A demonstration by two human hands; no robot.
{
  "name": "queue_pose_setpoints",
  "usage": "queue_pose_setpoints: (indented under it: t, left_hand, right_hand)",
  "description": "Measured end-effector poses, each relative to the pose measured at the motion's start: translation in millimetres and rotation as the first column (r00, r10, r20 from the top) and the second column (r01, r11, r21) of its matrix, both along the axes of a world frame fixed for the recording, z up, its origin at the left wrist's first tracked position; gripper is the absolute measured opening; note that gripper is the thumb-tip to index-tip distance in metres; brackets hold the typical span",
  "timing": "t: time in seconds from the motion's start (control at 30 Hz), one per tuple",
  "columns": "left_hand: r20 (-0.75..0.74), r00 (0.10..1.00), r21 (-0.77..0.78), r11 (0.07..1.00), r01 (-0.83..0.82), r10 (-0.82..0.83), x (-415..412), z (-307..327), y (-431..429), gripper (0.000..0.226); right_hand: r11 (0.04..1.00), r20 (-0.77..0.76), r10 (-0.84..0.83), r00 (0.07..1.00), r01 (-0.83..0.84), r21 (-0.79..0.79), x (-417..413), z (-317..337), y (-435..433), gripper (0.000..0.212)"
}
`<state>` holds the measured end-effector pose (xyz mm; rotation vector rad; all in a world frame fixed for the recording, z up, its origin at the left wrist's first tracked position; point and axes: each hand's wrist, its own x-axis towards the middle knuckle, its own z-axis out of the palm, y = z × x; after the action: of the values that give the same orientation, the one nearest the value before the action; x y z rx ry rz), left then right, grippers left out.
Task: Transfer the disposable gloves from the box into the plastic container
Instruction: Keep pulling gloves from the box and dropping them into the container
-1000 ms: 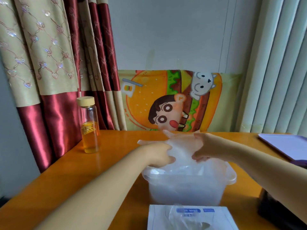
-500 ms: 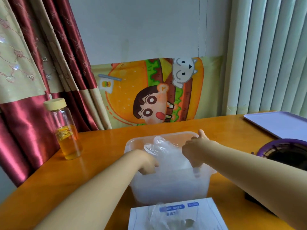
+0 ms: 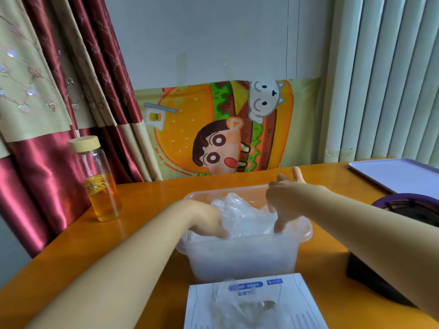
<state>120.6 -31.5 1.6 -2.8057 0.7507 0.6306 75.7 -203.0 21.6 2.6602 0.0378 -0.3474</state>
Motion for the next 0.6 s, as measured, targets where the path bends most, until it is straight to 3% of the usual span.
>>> queue_pose_setpoints:
  t: [0.13,0.23,0.3,0.4,0.5,0.6]
  left_hand:
    - [0.030,1.000,-0.258,0.966,0.008,0.000,-8.8,14.4,23.9,0.038]
    - [-0.080,0.995,-0.585,0.806,-0.095,0.059,-21.0,17.4,41.7,0.037]
    - [-0.272,0.960,-0.780,0.567,-0.264,0.073,-27.7,15.3,49.6,0.039]
    - [-0.421,0.901,-0.888,0.158,-0.433,0.105,-35.0,3.6,54.8,0.037]
    - [-0.521,0.843,-0.844,-0.235,-0.482,0.139,-39.5,-4.7,52.3,0.037]
    - [-0.573,0.813,-0.715,-0.550,-0.432,0.106,-43.8,-4.9,51.9,0.034]
  right_hand:
    - [0.973,0.178,0.077,0.981,-0.112,0.200,-26.0,14.7,-2.5,0.046]
    - [0.855,0.275,0.226,0.935,-0.325,0.403,-48.3,19.3,1.3,0.028]
    - [0.765,0.274,0.308,0.911,-0.408,0.498,-65.4,20.7,10.1,0.024]
    - [0.727,0.116,0.443,0.889,-0.432,0.533,-94.5,13.5,25.7,0.031]
    - [0.781,-0.120,0.476,0.871,-0.356,0.513,-116.5,-1.6,34.0,0.057]
    - [0.792,-0.137,0.412,0.901,-0.280,0.543,-121.5,-17.2,36.5,0.070]
